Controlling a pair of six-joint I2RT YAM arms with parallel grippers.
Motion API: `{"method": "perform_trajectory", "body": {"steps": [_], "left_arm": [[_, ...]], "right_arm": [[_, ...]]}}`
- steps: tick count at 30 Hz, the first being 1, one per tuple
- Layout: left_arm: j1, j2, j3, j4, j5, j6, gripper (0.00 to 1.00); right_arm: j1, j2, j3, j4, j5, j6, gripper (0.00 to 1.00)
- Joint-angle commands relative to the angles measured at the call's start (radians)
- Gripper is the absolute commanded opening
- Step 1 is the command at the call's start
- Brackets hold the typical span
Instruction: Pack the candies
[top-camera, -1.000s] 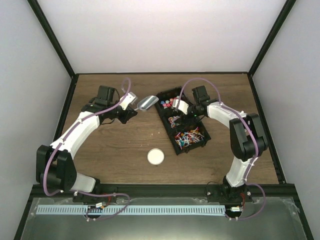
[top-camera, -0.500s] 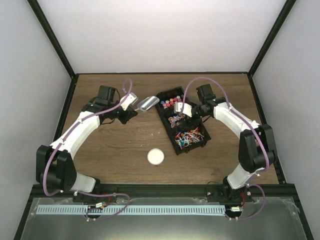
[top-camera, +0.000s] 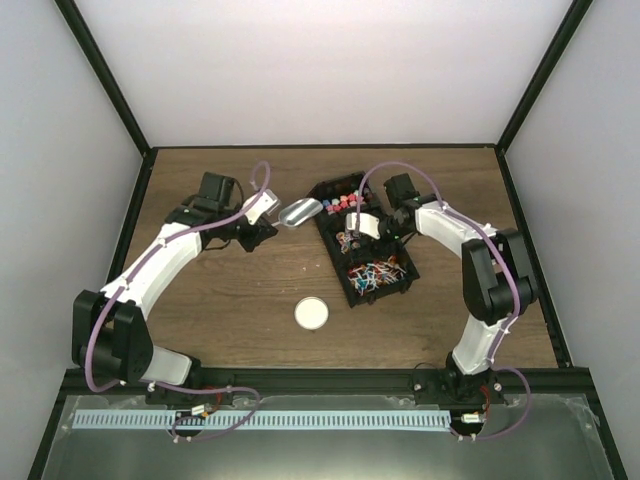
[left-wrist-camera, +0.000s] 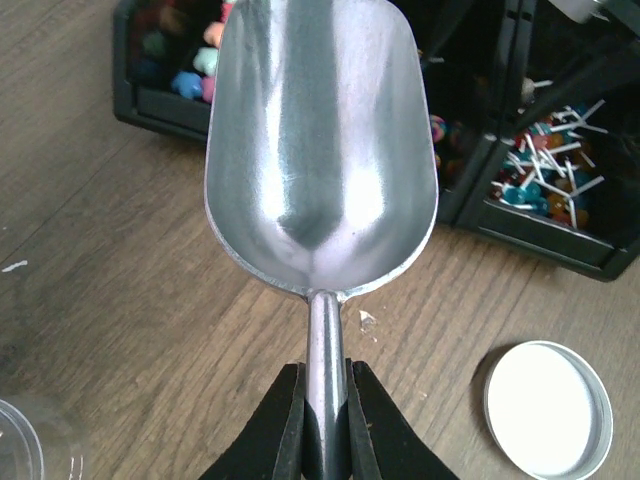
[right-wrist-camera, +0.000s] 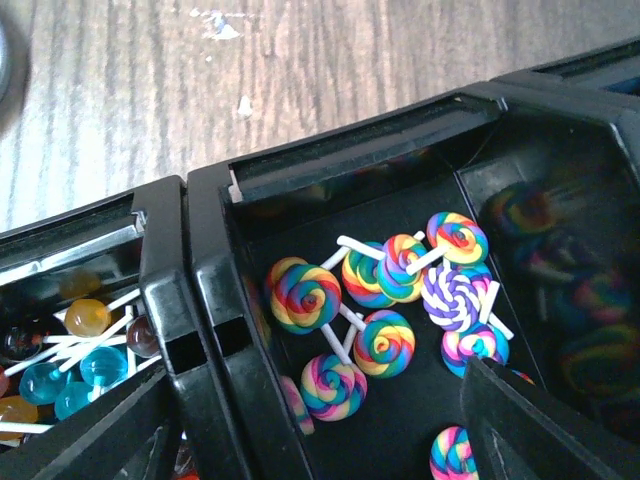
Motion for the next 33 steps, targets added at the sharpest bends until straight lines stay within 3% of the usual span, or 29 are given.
{"method": "perform_trajectory", "body": {"steps": [1,4,9,14,21,27,33], "left_arm": [[-0.024,-0.036,0.034,-0.06,-0.004,0.083,0.04],[-0.055,-0.026,0.065,-0.114,-0.035,0.125,0.04],[-0.143,0.047,0.169,-0.249,-0.164,0.213,0.04],[-0.157,0.149,0.3,-0.344,-0.275,0.246,0.04],[-0.168,0.188,0.344,-0.329,-0.33,0.249,0.04],[-0.19,0.229,0.398,-0.371,-0.355,0.24,0.04],[-0.206,0.251,0.435,-0.416,-0.379,0.21,0.04]], "right_arm": [[0.019,0.016,0.061,0.091,0.001,0.061,0.77],[0.018,-0.008,0.042,0.118,0.0,0.078,0.77],[-0.013,-0.094,0.052,0.026,-0.08,0.133,0.8],[-0.139,-0.091,0.15,-0.052,-0.197,0.46,0.8],[-0.215,-0.031,0.138,0.027,-0.142,0.806,0.75],[-0.216,0.056,0.163,0.047,-0.076,0.896,0.69],[-0.208,0.129,0.196,0.047,-0.068,0.916,0.56]]}}
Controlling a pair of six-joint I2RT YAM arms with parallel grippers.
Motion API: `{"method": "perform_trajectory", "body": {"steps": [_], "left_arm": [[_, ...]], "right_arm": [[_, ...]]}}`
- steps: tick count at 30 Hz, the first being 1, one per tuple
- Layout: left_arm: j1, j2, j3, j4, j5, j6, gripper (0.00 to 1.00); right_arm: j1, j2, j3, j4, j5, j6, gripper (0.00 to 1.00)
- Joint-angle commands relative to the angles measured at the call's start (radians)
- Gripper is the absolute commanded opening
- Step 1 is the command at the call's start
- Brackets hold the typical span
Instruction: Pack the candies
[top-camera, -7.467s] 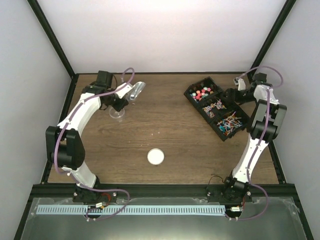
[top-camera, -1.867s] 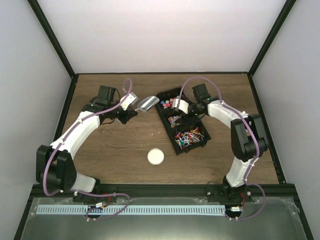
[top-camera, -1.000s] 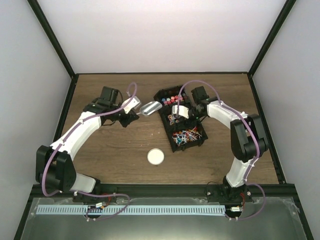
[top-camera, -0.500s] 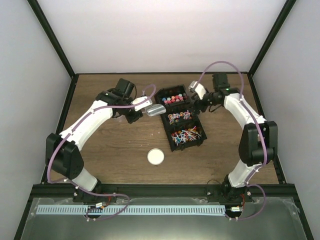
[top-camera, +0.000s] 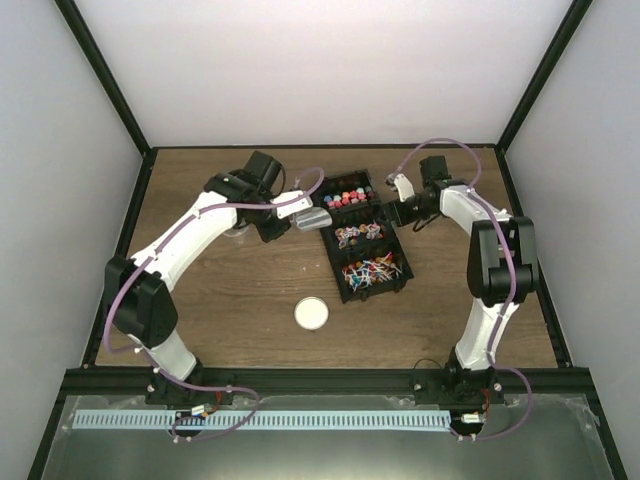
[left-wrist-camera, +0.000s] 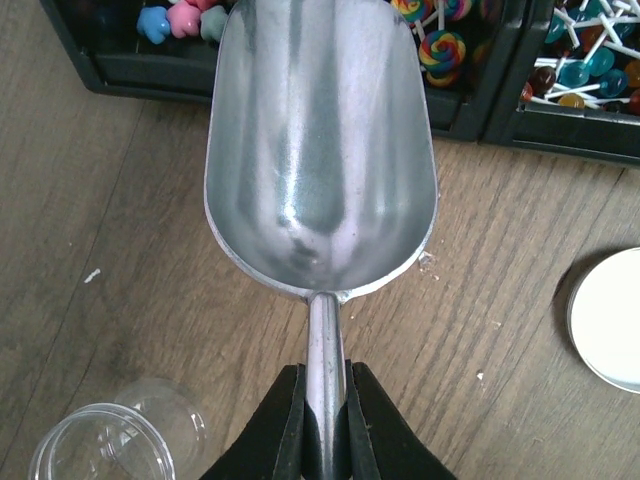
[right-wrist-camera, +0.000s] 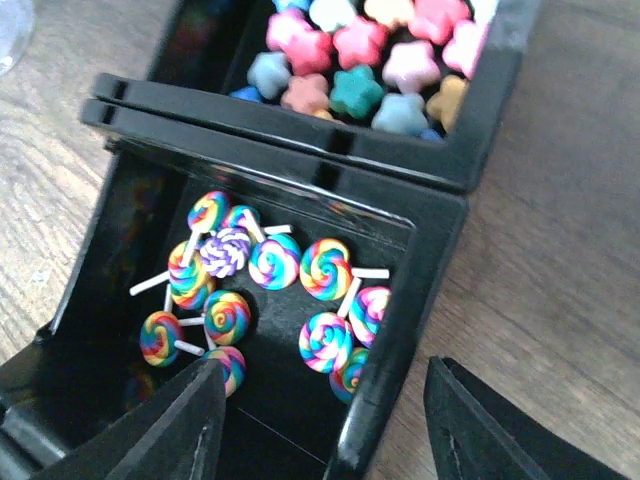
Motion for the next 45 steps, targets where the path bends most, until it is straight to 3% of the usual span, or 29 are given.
{"method": "perform_trajectory", "body": {"steps": [1,9,16,23,32,40,43,45], "left_arm": [[-0.009,0.008,0.035,-0.05,-0.005,-0.01,0.04],[-0.054,0.046,0.077,-0.103,-0.01,-0.041,0.04],[-0.093,0.13,0.195,-0.244,-0.087,-0.043,0.04],[-0.158,0.168,0.211,-0.314,-0.275,0.036,0.04],[-0.218,0.301,0.37,-0.402,-0.407,0.069,0.04],[-0.248,0.36,0.432,-0.436,-0.427,0.102,0.04],[-0.25,0.381,0.427,-0.44,-0.425,0.108,0.04],[-0.253,0.392,0.425,-0.44,-0.428,0.114,0.04]], "right_arm": [[0.014,0.029,0.049,0.001,0.012,0.049,0.54],[0.082,0.038,0.049,0.027,-0.006,0.067,0.35],[0.111,0.035,0.047,0.051,-0.043,0.161,0.36],[0.11,0.044,0.041,0.07,-0.091,0.163,0.35],[0.11,0.051,0.053,0.048,-0.106,0.179,0.33],[0.093,0.043,0.068,-0.036,-0.145,0.189,0.34],[0.064,0.042,0.075,-0.065,-0.189,0.183,0.37],[0.047,0.04,0.089,-0.099,-0.226,0.16,0.47]]}}
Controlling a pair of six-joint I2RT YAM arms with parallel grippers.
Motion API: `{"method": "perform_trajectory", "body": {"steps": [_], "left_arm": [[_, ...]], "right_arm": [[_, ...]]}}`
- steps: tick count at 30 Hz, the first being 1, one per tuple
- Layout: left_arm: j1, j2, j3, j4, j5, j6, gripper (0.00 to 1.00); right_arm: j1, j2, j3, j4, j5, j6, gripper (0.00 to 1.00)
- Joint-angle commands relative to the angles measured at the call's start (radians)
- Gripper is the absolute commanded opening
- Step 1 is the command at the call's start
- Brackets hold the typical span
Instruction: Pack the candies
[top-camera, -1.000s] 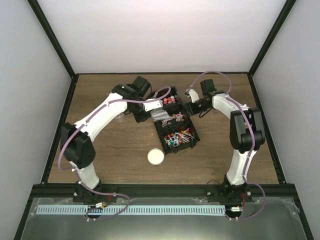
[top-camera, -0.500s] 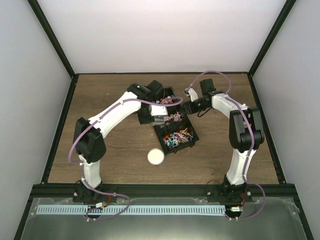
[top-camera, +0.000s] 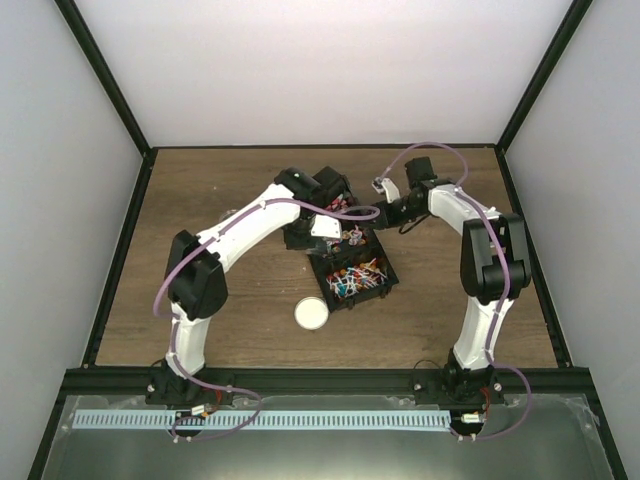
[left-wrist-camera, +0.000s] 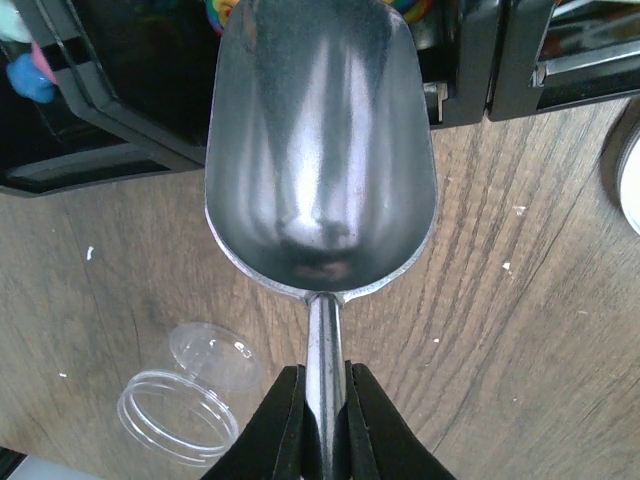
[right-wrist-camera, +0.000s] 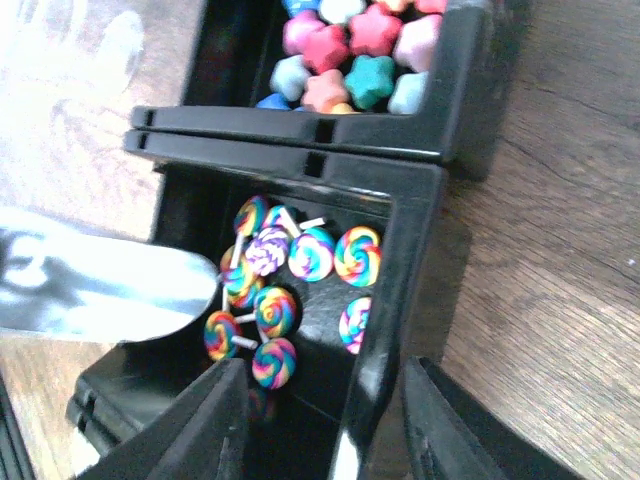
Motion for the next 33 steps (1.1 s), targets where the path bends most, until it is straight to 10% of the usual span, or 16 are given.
{"method": "perform_trajectory", "body": {"steps": [1,8,33], "left_arm": [[-0.007,0.042,0.03,-0.028,-0.019,0.029,0.04],[-0.02,0.061,0.038,-0.016,0.013,0.046,0.04],[0.006,0.156,-0.079,0.362,0.327,-0.101,0.04]], "right_arm": [[-0.034,-0.008,0.073,-0.097,-0.142,-0.03,0.56],[-0.045,-0.01,0.043,-0.195,-0.165,-0.103,0.34],[-0.009,-0.017,-0.078,-0.087,-0.237,0.007,0.19]]}}
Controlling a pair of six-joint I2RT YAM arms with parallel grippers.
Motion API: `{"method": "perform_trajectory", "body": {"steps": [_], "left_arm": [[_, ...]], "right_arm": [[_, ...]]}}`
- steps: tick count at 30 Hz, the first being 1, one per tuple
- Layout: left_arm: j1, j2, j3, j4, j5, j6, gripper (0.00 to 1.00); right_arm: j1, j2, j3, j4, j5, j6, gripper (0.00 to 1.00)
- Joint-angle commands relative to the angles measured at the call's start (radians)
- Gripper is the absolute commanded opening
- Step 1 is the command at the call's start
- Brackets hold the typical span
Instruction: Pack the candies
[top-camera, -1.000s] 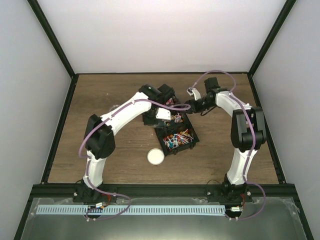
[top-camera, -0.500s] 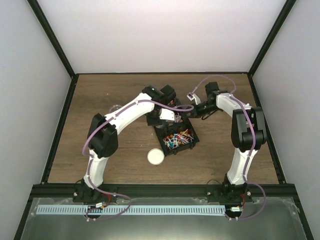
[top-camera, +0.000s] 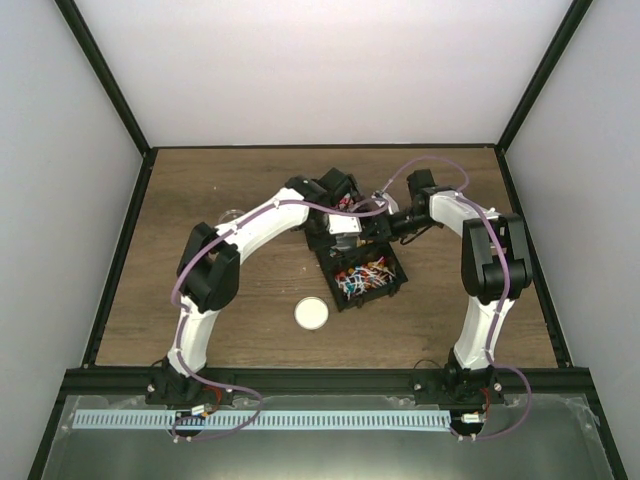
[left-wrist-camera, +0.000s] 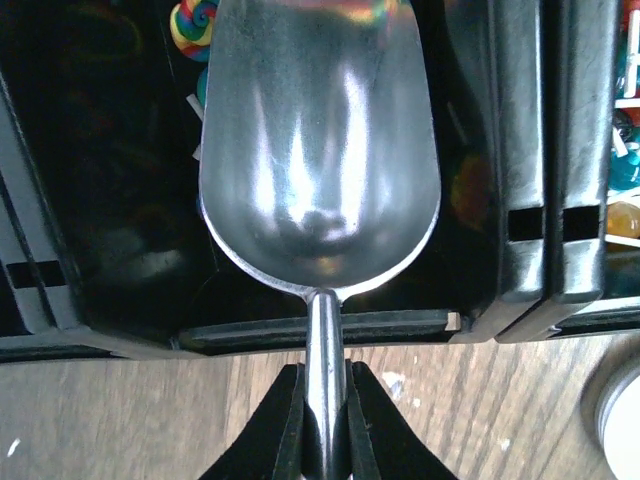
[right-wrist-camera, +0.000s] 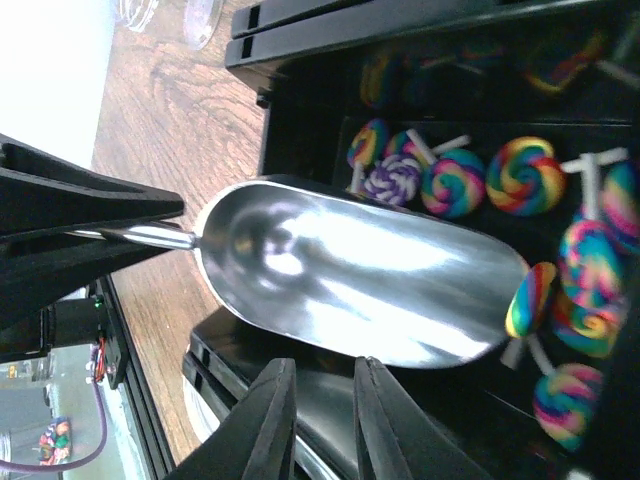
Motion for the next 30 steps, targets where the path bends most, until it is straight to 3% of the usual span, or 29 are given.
{"method": "perform_trajectory", "body": {"steps": [1,7,12,16,24,30], "left_arm": [[-0.002,0.054,-0.061,0.123,0.113,-0.056,0.04],[0.033,0.018,-0.114,0.144,0.118,-0.087,0.04],[0.056,-0.022,-0.11,0.102,0.081,-0.077,0.04],[0.056,-0.04,-0.1,0.074,0.081,-0.068,0.04],[0.056,-0.026,-0.049,-0.028,0.03,-0.068,0.04],[0.049,0.05,0.081,-0.135,-0.02,-0.083,0.04]], "right_arm": [[0.011,-0.019,-0.005,0.007,-0.022,0.015,0.19],[-0.038,-0.066,0.039,-0.048,-0.005,-0.033,0.25],[-0.104,-0.113,0.07,-0.071,0.137,-0.06,0.46],[-0.104,-0.098,0.047,-0.052,0.21,-0.042,0.52],[-0.076,0.02,0.094,-0.052,0.112,-0.002,0.5],[-0.063,0.044,0.086,-0.047,0.047,0.017,0.33]]}}
